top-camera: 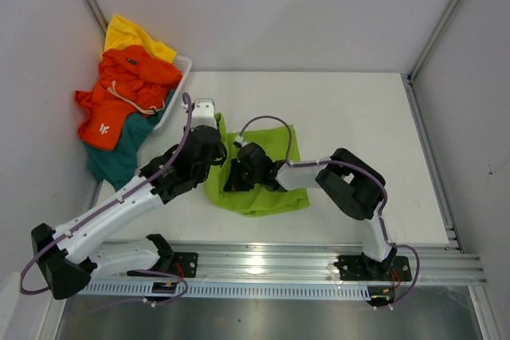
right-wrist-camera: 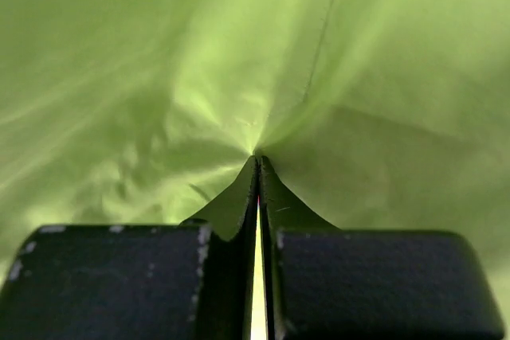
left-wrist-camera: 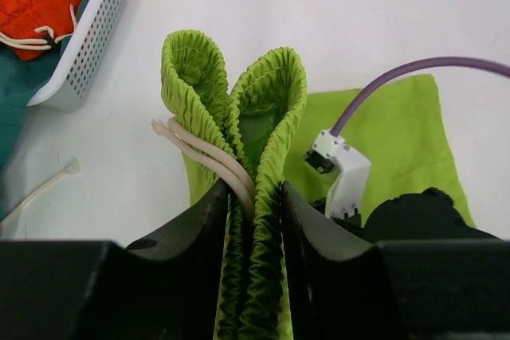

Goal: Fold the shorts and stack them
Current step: Fold the shorts

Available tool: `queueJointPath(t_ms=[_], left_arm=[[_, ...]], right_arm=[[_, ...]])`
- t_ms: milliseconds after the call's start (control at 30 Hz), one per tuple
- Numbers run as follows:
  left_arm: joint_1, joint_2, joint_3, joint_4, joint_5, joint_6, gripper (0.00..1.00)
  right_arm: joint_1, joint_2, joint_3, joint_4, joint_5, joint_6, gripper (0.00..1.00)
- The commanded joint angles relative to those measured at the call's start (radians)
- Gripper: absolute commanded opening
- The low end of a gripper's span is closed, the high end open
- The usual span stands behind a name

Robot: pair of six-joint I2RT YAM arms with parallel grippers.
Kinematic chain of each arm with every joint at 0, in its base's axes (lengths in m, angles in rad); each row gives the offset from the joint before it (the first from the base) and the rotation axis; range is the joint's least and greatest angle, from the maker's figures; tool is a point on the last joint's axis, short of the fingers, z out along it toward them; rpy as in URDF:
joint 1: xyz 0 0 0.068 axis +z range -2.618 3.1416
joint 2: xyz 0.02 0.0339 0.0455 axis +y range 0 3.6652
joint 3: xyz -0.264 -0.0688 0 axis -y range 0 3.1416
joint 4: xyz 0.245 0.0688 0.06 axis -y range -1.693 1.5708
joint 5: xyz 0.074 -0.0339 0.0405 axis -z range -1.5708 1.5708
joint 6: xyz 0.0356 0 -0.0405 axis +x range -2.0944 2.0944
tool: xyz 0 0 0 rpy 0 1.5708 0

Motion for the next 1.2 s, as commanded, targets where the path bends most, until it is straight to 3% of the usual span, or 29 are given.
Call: queueJointPath(t_ms=[0, 333, 667, 833, 1167], left_arm=[[-0.023, 0.023, 0.009, 0.031, -0.027, 0.028, 0.0], [-0.058, 0.075, 0.013, 0.027, -0.085, 0.041, 0.0], [-0.119, 0.081, 0.039, 0.024, -0.132, 0.071, 0.0], [-0.157, 0.147, 0.079, 0.009, -0.171, 0.08, 0.0], [-0.277, 0.343, 0.231, -0.063, -0.32, 0.091, 0.0]], right_arm=[[-0.016, -0.102, -0.016, -0.109, 0.067, -0.006, 0.0], [-0.105, -0.349, -0.18, 0.018, 0.067, 0.094, 0.0], [-0.342, -0.509, -0.277, -0.24, 0.053, -0.079, 0.0], [-0.431, -0.52, -0.32, -0.309, 0.065, -0.15, 0.0], [-0.467, -0.432, -0.335, -0.353, 0.159, -0.167, 0.0]])
